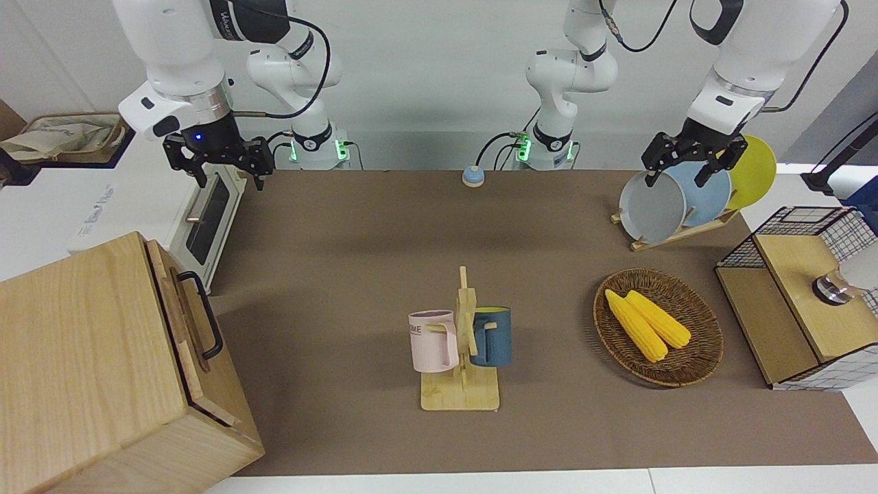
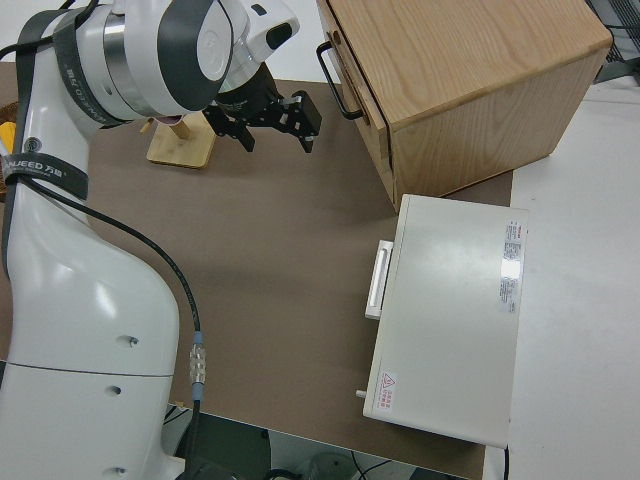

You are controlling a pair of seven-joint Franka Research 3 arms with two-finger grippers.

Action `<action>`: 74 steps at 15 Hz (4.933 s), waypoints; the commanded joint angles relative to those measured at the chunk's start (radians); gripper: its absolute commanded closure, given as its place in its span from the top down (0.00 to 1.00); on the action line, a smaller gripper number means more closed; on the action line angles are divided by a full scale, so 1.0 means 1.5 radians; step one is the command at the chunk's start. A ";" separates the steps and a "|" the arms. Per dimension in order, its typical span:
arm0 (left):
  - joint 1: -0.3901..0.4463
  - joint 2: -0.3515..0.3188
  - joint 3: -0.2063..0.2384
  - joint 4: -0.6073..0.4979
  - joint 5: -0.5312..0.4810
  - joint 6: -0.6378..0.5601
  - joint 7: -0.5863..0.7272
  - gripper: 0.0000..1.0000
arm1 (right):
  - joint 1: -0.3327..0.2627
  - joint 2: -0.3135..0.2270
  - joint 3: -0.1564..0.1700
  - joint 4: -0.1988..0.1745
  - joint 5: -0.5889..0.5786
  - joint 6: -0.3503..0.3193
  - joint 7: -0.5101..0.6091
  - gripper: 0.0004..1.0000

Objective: Slide drawer open with right arm
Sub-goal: 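Raise the right arm from its rest pose beside the toaster oven, then reach the right gripper up toward the black drawer handle, then close the right gripper around the black drawer handle, then pull the handle toward the robot with the right gripper, sliding the drawer out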

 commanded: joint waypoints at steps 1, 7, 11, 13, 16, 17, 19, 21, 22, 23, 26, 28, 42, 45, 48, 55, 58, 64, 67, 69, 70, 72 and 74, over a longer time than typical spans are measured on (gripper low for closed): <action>-0.011 0.009 0.011 0.014 0.007 0.000 0.005 1.00 | 0.010 0.002 0.008 0.000 -0.077 -0.005 -0.007 0.99; -0.011 0.009 0.011 0.014 0.008 0.000 0.005 1.00 | 0.020 0.012 0.068 -0.008 -0.210 0.000 -0.003 0.99; -0.011 0.009 0.011 0.014 0.008 0.000 0.005 1.00 | 0.021 0.025 0.109 -0.029 -0.324 0.004 0.000 0.99; -0.011 0.009 0.011 0.014 0.008 0.000 0.005 1.00 | 0.021 0.027 0.124 -0.050 -0.364 0.034 0.003 0.99; -0.011 0.009 0.011 0.014 0.007 0.000 0.005 1.00 | 0.021 0.037 0.128 -0.073 -0.423 0.075 0.004 0.99; -0.011 0.009 0.011 0.014 0.007 0.000 0.005 1.00 | 0.022 0.043 0.128 -0.075 -0.441 0.086 0.004 0.99; -0.011 0.009 0.011 0.014 0.008 0.000 0.005 1.00 | 0.036 0.055 0.129 -0.087 -0.483 0.107 0.011 0.99; -0.011 0.009 0.011 0.014 0.008 0.000 0.005 1.00 | 0.046 0.070 0.129 -0.094 -0.533 0.126 0.028 0.99; -0.011 0.009 0.011 0.014 0.007 0.000 0.005 1.00 | 0.053 0.079 0.129 -0.097 -0.559 0.133 0.033 0.99; -0.011 0.009 0.011 0.014 0.008 0.000 0.005 1.00 | 0.058 0.086 0.129 -0.100 -0.590 0.141 0.040 0.99; -0.011 0.009 0.011 0.014 0.007 0.000 0.005 1.00 | 0.070 0.101 0.129 -0.118 -0.665 0.174 0.055 0.99; -0.011 0.009 0.011 0.014 0.008 0.000 0.005 1.00 | 0.070 0.112 0.129 -0.128 -0.720 0.196 0.057 0.99; -0.011 0.009 0.011 0.014 0.008 0.000 0.005 1.00 | 0.068 0.191 0.128 -0.179 -0.965 0.217 0.207 0.98; -0.011 0.009 0.011 0.014 0.007 0.000 0.005 1.00 | 0.065 0.198 0.126 -0.189 -0.994 0.218 0.236 0.98; -0.011 0.009 0.011 0.014 0.008 0.000 0.005 1.00 | 0.059 0.207 0.122 -0.197 -1.047 0.218 0.260 0.98; -0.011 0.009 0.011 0.014 0.008 0.000 0.005 1.00 | 0.049 0.221 0.118 -0.204 -1.101 0.218 0.295 0.98; -0.011 0.009 0.011 0.014 0.007 0.000 0.005 1.00 | 0.049 0.224 0.118 -0.205 -1.102 0.218 0.296 0.97; -0.011 0.009 0.011 0.014 0.008 0.000 0.005 1.00 | 0.050 0.224 0.118 -0.206 -1.102 0.210 0.286 0.34; -0.011 0.009 0.011 0.014 0.007 0.000 0.005 1.00 | 0.050 0.224 0.118 -0.206 -1.102 0.209 0.286 0.15; -0.011 0.009 0.011 0.014 0.007 0.000 0.005 1.00 | 0.052 0.224 0.118 -0.207 -1.102 0.207 0.286 0.11; -0.011 0.009 0.011 0.014 0.008 0.000 0.005 1.00 | 0.052 0.224 0.118 -0.208 -1.102 0.207 0.286 0.11; -0.011 0.009 0.011 0.014 0.008 0.000 0.005 1.00 | 0.055 0.223 0.118 -0.214 -1.101 0.204 0.286 0.09; -0.011 0.009 0.011 0.014 0.007 0.000 0.005 1.00 | 0.059 0.222 0.118 -0.215 -1.100 0.199 0.286 0.09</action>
